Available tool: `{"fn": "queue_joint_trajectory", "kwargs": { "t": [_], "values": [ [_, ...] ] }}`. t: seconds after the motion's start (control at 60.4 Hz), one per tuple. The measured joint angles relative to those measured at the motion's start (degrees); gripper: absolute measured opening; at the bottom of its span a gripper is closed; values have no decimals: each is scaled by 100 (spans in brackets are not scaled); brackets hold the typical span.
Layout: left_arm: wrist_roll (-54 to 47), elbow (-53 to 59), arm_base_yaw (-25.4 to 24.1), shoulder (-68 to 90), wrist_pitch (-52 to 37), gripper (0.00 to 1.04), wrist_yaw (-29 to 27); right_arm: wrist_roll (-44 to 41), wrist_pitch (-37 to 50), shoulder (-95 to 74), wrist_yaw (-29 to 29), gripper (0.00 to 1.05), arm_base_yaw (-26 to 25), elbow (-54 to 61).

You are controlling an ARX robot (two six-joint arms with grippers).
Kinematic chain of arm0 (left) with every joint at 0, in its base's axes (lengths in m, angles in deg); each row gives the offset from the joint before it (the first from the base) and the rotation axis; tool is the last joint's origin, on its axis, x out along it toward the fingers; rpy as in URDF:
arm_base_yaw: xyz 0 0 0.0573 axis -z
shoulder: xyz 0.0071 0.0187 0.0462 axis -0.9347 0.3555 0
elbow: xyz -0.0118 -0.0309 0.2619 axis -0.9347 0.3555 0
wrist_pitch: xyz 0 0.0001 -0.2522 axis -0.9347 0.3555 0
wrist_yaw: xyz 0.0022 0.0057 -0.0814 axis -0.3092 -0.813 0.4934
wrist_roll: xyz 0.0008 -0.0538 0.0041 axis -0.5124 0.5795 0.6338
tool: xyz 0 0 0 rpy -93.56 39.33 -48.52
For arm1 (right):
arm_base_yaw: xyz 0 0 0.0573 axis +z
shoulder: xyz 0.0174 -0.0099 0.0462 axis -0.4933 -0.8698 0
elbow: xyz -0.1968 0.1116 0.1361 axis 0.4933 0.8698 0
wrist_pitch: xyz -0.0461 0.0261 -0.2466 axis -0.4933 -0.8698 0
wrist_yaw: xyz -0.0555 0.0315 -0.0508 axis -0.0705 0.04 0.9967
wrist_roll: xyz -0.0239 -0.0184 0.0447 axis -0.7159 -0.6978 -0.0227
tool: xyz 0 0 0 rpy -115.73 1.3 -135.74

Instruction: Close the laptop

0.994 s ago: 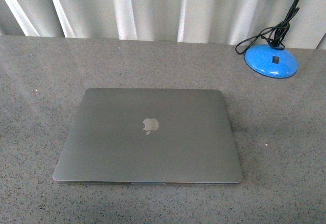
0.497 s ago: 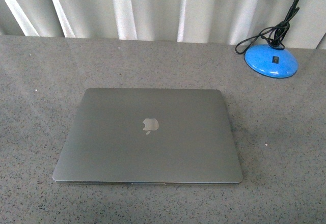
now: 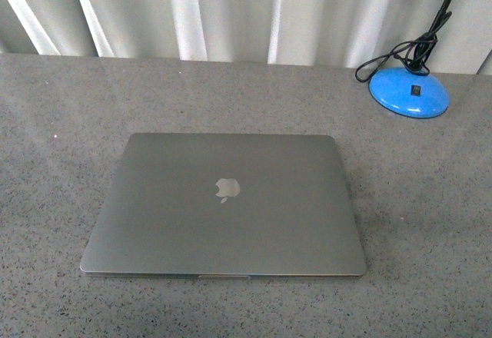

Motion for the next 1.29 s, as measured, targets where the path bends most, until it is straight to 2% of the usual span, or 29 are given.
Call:
{"fn": "queue_joint_trajectory", "kwargs": {
  "t": [0.199,0.249,0.729,0.779,0.845,1.292],
  "values": [
    [4,0,0,0,2,4,0,0,-11,0,0,1,0,0],
    [0,0,0,0,2,12,2,-2,-11,0,0,5,0,0],
    [-2,0,0,0,2,99,2,0,-11,2,0,91,0,0],
    [-2,0,0,0,2,98,0,7,-11,2,0,97,0,0],
    [-2,0,0,0,2,98,0,4,-11,2,0,94,0,0],
    [-2,0,0,0,2,98,0,7,-11,2,0,95,0,0]
  ]
}}
